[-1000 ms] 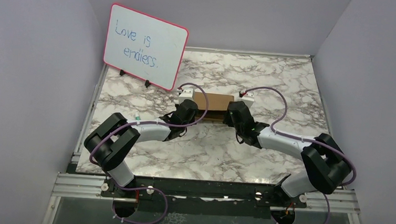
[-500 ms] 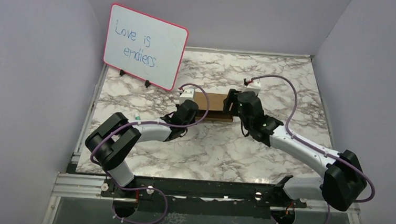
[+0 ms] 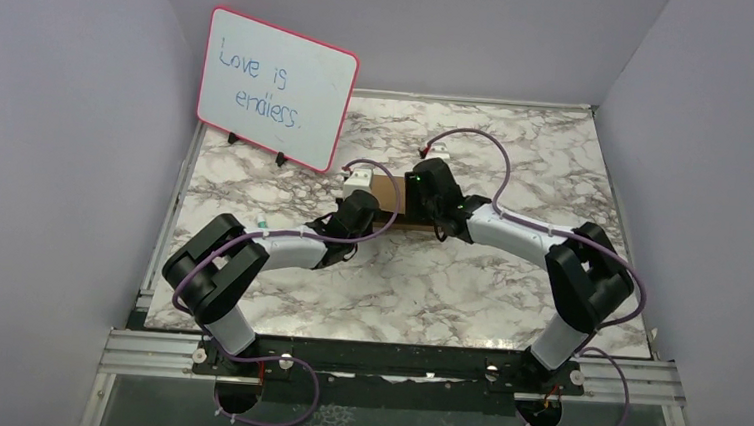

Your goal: Fold the paper box

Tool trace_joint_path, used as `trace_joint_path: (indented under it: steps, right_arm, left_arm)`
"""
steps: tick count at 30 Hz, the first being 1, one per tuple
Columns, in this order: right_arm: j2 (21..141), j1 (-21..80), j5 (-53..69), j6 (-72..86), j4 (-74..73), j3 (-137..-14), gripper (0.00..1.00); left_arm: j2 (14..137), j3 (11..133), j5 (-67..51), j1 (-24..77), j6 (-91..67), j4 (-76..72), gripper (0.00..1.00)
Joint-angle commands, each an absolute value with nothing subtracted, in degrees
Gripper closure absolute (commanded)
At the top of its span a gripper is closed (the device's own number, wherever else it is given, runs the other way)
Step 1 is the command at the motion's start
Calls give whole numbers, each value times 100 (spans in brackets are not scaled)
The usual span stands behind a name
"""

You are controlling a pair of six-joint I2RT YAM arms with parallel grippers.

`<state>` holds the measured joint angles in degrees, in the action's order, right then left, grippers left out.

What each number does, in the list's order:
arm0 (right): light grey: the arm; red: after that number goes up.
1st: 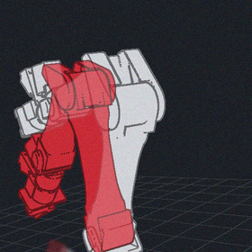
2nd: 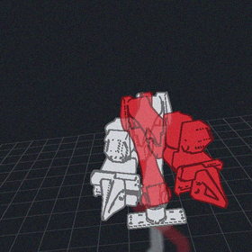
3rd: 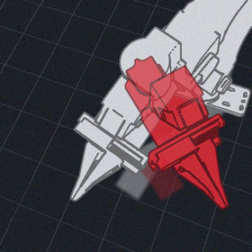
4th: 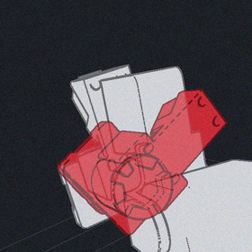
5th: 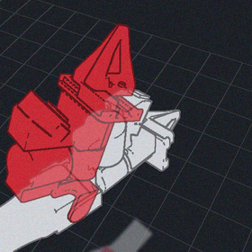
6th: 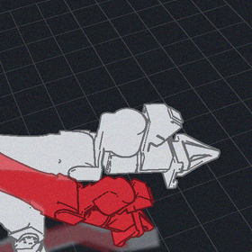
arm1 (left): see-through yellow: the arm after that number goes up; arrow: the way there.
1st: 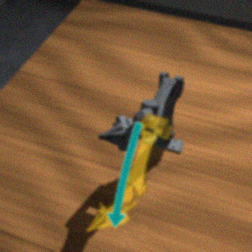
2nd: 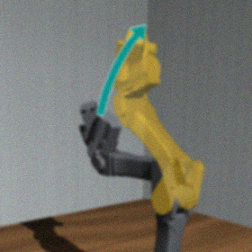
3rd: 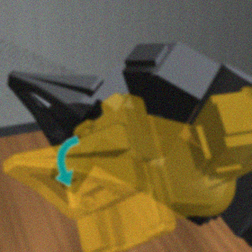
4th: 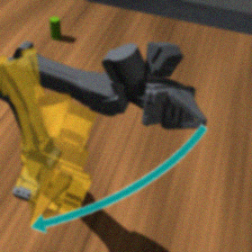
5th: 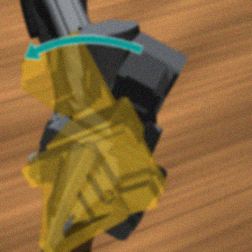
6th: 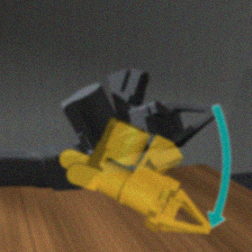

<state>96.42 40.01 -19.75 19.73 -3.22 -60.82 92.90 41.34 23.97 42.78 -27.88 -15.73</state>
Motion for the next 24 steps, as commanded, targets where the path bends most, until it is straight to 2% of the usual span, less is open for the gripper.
trace_joint_path:
  steps: [1, 7, 14, 19, 22, 24]
  right_arm:
    - [9853, 3982, -1692, 1915, -555, -6095, 45]
    - [9976, 3988, -1698, 1916, -551, -5994, 45]
    - [10114, 3986, -1627, 1902, -508, -5990, 45]
    - [10152, 3982, -1564, 1864, -492, -5939, 45]
    - [10121, 3983, -1518, 1852, -455, -5883, 45]
    - [10108, 3987, -1486, 1838, -432, -5861, 45]
  left_arm:
    - [9169, 4115, 2483, 4321, -2681, -1263, 84]
    - [8805, 4114, 2342, 4316, -2672, -1158, 55]
    - [8136, 4052, 1821, 4323, -2681, -704, 30]
    - [7353, 3841, 1602, 4309, -2745, -182, 22]
    - [6742, 3604, 1585, 4291, -2809, -24, 14]
    - [6447, 3506, 1564, 4226, -2782, -91, 12]
